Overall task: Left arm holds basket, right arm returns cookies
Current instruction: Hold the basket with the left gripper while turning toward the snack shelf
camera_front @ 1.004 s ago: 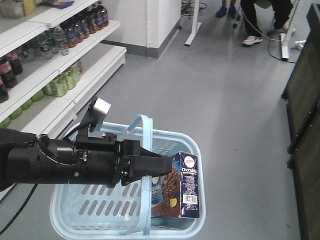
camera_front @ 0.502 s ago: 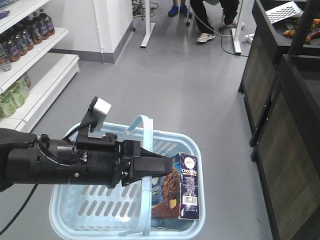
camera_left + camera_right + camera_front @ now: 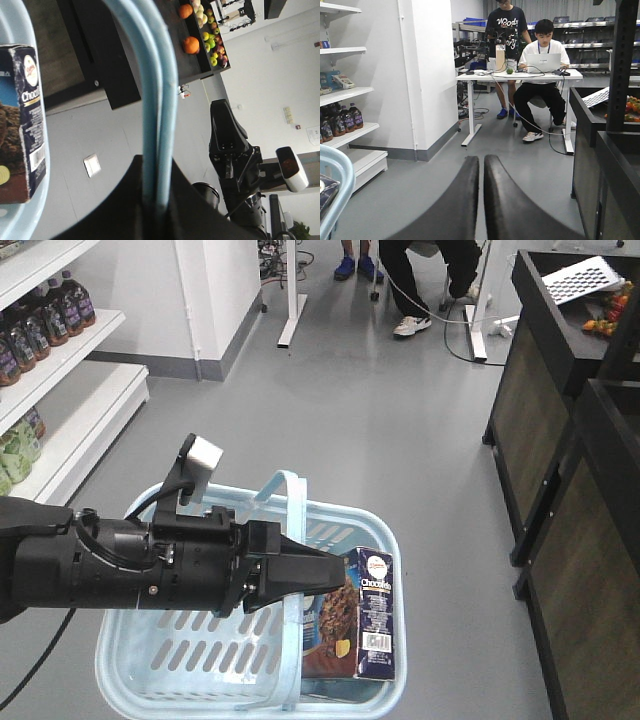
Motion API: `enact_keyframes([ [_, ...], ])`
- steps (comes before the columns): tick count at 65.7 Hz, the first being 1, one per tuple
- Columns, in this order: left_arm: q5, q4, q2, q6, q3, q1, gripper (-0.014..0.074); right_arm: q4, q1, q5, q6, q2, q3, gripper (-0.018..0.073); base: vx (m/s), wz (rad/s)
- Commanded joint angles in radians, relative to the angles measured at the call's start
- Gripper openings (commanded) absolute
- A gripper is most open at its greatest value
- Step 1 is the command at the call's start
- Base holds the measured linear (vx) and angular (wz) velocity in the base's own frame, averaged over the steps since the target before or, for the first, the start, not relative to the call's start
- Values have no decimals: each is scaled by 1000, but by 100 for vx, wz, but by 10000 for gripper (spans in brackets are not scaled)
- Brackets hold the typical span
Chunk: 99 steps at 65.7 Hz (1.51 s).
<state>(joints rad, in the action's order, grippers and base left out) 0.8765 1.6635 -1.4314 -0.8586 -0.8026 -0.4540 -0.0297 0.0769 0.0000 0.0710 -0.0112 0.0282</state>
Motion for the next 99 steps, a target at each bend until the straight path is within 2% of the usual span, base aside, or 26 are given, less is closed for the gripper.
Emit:
enact_keyframes([
  [1,54,116,39,-19,-40,-6,-3,-10,-6,-73,-6,-13,17,-8,34,4],
  [99,52,116,39,-19,-40,-6,-3,-10,-6,-73,-6,-13,17,-8,37,-5],
])
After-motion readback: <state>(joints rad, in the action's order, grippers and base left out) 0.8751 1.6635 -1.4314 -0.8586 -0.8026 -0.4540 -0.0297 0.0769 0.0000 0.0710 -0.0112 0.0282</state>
